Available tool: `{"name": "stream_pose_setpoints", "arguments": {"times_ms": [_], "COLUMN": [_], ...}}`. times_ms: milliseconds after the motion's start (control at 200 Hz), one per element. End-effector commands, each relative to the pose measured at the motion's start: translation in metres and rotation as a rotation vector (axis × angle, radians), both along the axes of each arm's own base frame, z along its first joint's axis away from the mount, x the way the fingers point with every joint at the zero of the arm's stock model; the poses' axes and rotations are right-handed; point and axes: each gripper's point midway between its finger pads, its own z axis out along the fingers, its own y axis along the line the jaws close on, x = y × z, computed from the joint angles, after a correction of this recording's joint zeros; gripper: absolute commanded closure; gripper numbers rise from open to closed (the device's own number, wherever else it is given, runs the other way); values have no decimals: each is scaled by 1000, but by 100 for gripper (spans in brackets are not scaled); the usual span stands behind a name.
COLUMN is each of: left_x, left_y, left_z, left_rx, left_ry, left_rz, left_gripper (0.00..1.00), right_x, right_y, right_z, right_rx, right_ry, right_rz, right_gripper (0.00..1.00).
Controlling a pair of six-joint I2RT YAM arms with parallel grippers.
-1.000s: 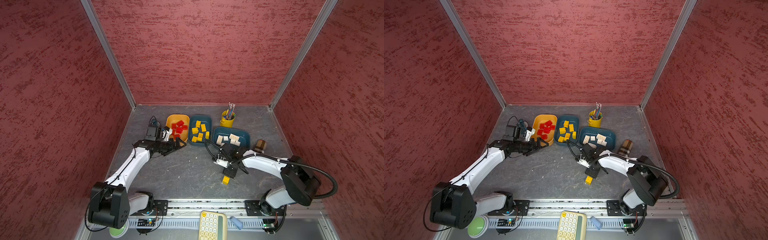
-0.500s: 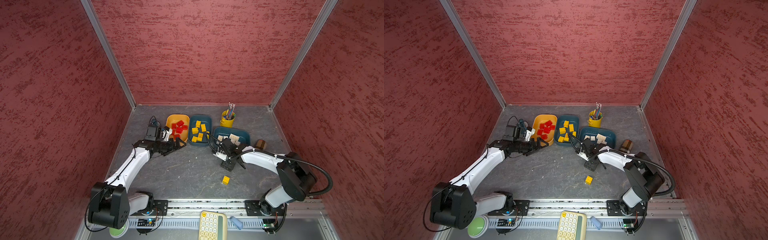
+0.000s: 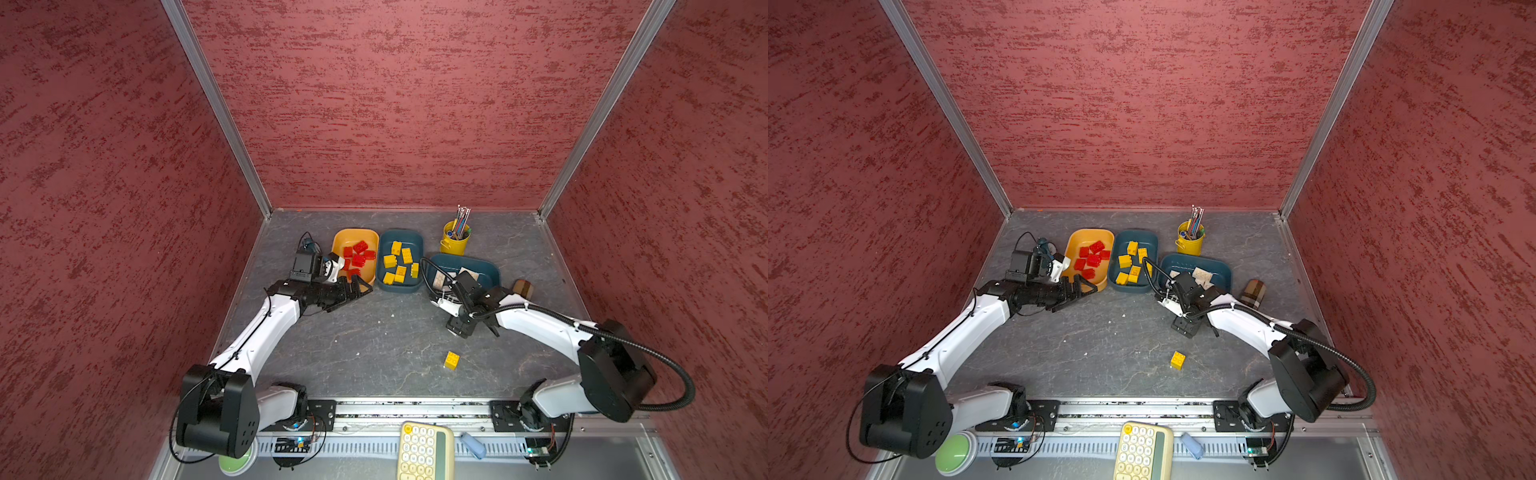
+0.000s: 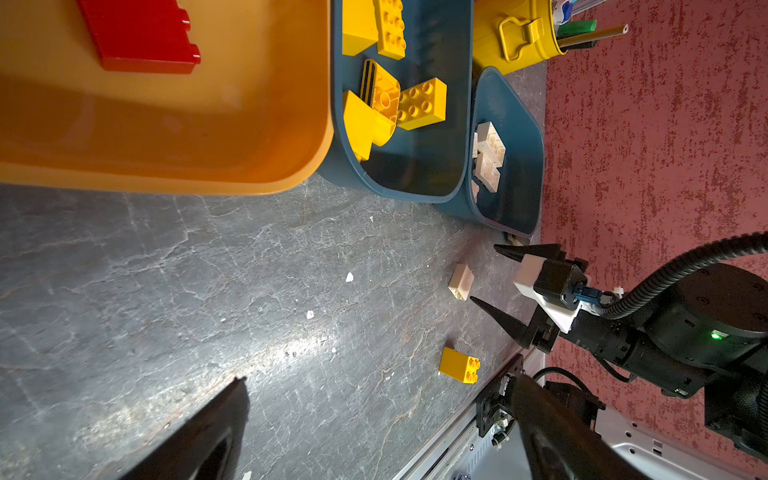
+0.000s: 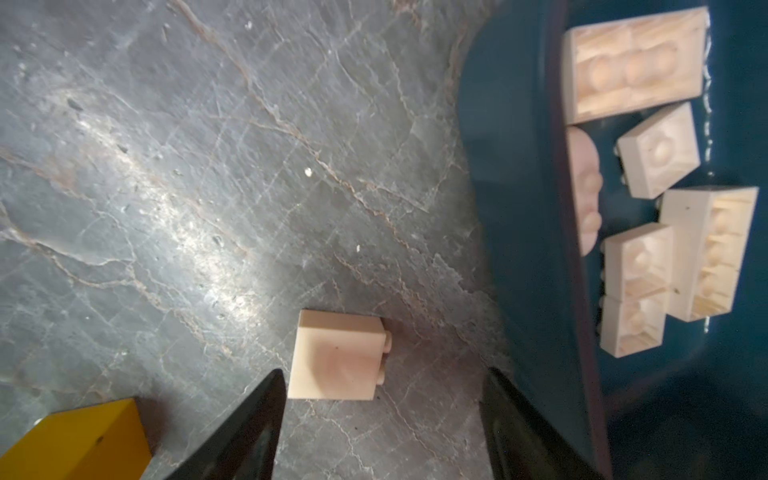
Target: Sort the legos into containers by color
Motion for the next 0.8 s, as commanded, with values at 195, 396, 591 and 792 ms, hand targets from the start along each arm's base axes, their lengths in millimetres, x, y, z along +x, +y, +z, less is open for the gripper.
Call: {"name": "stream_pose_setpoints", "arguments": {"times_ms": [195, 396, 591, 792], "left_x": [2, 4, 5, 5], "left_y": [-2, -3, -4, -4], "left_z": [11, 10, 10, 10], "left_rx": [2, -3, -6, -3], "left_ry": [-39, -40, -38, -39], "left_rz": [-11, -12, -19, -17], "left_gripper": [1, 1, 1, 1], "right_x": [-11, -15, -12, 2], "right_y": [-14, -38, -44, -33], "right_z": [-11, -8, -19, -18], "right_rx": [-54, -164, -217, -192], "right_ry": [35, 3, -13, -58], "right_rz": [25, 27, 63, 86], "right_gripper": [24, 24, 24, 24]}}
